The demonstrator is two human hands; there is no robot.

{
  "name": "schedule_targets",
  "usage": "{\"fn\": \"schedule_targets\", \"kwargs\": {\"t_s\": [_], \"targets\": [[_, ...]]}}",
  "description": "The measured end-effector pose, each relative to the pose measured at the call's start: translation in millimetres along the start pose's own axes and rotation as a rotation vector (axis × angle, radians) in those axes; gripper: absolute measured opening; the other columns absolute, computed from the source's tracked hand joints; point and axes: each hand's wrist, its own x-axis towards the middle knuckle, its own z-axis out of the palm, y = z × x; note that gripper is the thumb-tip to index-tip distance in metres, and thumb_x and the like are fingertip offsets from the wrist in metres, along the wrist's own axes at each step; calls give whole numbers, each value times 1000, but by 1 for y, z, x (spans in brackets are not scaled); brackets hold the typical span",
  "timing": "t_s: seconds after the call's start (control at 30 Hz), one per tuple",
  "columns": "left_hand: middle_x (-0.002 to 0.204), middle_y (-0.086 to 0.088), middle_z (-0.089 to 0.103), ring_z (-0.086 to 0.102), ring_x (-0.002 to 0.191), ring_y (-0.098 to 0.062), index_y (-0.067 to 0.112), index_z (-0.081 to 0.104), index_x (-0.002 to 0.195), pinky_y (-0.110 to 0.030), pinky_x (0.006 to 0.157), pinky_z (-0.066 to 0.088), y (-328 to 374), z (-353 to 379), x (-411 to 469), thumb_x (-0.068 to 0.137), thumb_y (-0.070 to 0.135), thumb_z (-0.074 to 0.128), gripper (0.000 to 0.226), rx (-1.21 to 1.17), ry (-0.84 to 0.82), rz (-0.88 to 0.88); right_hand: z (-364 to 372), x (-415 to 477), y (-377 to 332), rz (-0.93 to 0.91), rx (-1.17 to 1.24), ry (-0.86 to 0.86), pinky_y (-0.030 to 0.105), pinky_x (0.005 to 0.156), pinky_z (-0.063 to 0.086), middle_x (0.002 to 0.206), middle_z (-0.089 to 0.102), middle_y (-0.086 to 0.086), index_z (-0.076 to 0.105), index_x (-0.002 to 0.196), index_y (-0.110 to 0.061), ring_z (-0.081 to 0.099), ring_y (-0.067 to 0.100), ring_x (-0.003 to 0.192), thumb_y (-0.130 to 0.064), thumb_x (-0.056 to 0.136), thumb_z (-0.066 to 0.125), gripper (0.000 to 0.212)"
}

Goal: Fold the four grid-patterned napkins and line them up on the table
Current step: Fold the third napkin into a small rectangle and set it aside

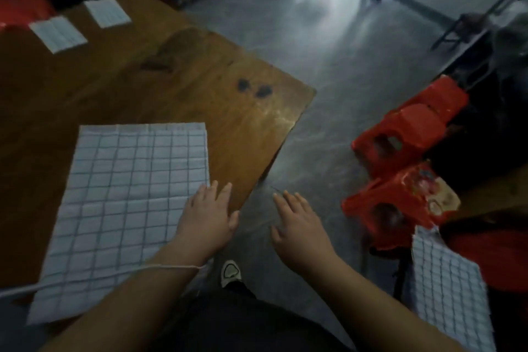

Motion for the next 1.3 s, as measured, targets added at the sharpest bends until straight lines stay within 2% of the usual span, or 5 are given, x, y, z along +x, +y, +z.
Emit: {"fn": "schedule_targets", "kwargs": {"t_s": [0.27, 0.47, 0.9, 1.03, 1.3], "targets": [[167, -10, 16, 13, 153, -30, 20, 13, 160, -46, 122, 18, -67, -4, 13, 102, 50, 38, 70, -142, -4, -344, 2, 112, -58, -390, -181, -192, 44, 127, 16, 169, 20, 4, 20, 162, -23, 9, 26, 157, -43, 103, 43, 66], [168, -7, 12, 9, 154, -27, 20, 12, 161, -45, 124, 17, -98, 13, -2, 103, 41, 38, 66, -275, 38, -567, 22, 162, -88, -641, -304, -314, 42, 125, 12, 170, 15, 4, 16, 162, -23, 4, 24, 157, -41, 104, 40, 65], [169, -5, 6, -1, 155, -28, 26, 21, 159, -53, 122, 21, -64, 52, 16, 103, 29, 51, 63, -444, 39, -900, 51, 247, -106, -1103, -490, -506, 47, 126, 8, 171, 6, 8, 15, 161, -17, 2, 28, 157, -47, 104, 43, 70], [169, -4, 3, -2, 155, -27, 25, 20, 159, -49, 120, 22, -49, 53, 32, 102, 30, 51, 65, -447, 70, -999, 66, 260, -101, -1229, -474, -485, 48, 127, 9, 169, 19, 7, 24, 159, -17, 8, 27, 157, -50, 101, 49, 71], [167, -5, 12, 6, 153, -28, 25, 25, 157, -49, 120, 25, -34, 55, 51, 100, 29, 49, 62, -478, 119, -1026, 77, 281, -89, -1253, -377, -423, 45, 125, 17, 157, 42, 3, 48, 144, -17, 26, 24, 152, -27, 97, 57, 48]]}}
